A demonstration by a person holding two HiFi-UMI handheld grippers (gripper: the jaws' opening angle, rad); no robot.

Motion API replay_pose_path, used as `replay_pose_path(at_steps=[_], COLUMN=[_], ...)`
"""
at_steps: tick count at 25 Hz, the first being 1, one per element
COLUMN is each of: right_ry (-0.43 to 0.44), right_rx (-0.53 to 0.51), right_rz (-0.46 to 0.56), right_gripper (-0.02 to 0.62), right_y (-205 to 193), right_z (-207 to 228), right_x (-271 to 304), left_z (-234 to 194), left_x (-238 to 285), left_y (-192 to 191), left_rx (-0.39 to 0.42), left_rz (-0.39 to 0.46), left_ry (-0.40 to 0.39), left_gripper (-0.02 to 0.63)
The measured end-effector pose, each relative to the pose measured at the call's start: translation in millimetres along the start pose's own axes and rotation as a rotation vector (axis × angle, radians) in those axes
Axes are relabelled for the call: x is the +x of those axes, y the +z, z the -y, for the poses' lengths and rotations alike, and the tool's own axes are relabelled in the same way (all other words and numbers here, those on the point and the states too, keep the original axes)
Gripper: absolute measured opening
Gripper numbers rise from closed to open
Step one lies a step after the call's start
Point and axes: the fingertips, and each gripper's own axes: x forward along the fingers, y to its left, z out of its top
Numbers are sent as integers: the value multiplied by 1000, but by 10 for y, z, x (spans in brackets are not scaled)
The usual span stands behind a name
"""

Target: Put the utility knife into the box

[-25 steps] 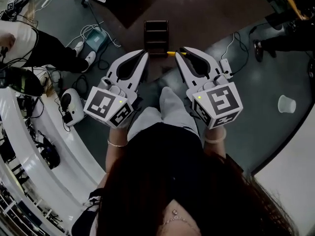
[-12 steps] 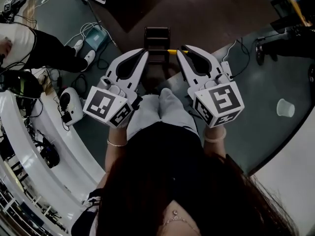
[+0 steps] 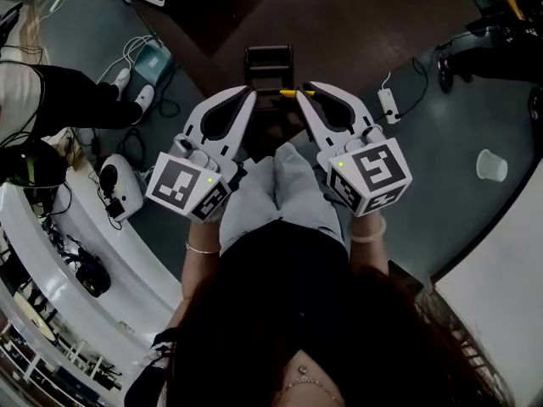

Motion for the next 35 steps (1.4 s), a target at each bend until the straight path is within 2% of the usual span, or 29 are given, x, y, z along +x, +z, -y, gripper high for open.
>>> replay_pose_path(at_steps=[6,12,19,27,35], right_ry=[20,3,-9,16,-3], right_rx=[44,84,42,1,3], right_rz=[-17,-56,-132,-177,-137], right_gripper=[51,51,51,52,52], right_y=[-450,-905,-1254,-1452,-1298], right_z=[71,114,115,93,152], right_x=[283,490,692,768,679], left_z=[-120,-215,-334,-434,-406], left_x=[69,111,103,98,147], left_y=[-355,-664,-896,-989,-979], left_rx=[-55,-111,-151,-168,-157], left_rz=[-37,-74,-106,-128,-135], left_ry=[-8,-8,8,21,13], left_gripper=[0,0,0,0,0])
